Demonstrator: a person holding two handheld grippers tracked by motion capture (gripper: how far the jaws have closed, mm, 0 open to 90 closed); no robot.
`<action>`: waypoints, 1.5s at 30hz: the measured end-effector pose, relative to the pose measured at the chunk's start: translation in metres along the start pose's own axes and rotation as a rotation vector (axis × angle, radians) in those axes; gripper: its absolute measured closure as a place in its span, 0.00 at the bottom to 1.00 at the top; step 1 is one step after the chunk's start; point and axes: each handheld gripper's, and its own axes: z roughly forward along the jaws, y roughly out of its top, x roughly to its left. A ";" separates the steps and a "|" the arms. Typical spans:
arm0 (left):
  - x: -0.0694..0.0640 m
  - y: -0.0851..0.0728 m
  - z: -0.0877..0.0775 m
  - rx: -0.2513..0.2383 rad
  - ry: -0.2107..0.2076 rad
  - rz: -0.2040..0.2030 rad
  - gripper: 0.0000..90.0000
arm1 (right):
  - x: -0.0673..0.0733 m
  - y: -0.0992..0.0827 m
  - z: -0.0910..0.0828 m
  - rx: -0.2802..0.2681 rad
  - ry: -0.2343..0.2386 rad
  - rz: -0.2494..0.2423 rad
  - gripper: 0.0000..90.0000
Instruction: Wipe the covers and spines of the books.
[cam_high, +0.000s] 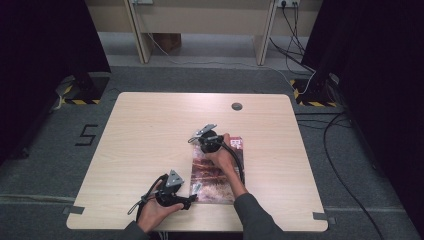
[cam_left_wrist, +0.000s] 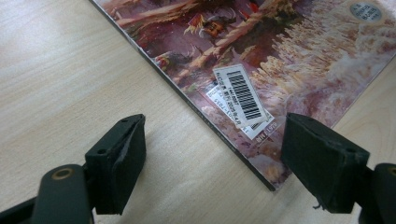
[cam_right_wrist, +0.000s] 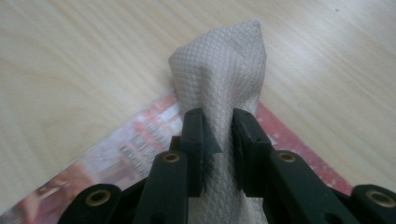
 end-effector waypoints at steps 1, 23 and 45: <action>0.000 0.000 0.000 0.000 0.000 0.000 0.24 | 0.002 -0.001 -0.001 -0.003 0.009 -0.007 0.85; 0.000 0.000 0.000 0.002 0.004 0.005 0.24 | -0.014 -0.024 -0.014 -0.035 0.030 0.047 0.84; -0.001 -0.001 -0.001 0.000 0.009 -0.002 0.24 | 0.005 -0.052 -0.038 -0.079 0.119 -0.022 0.83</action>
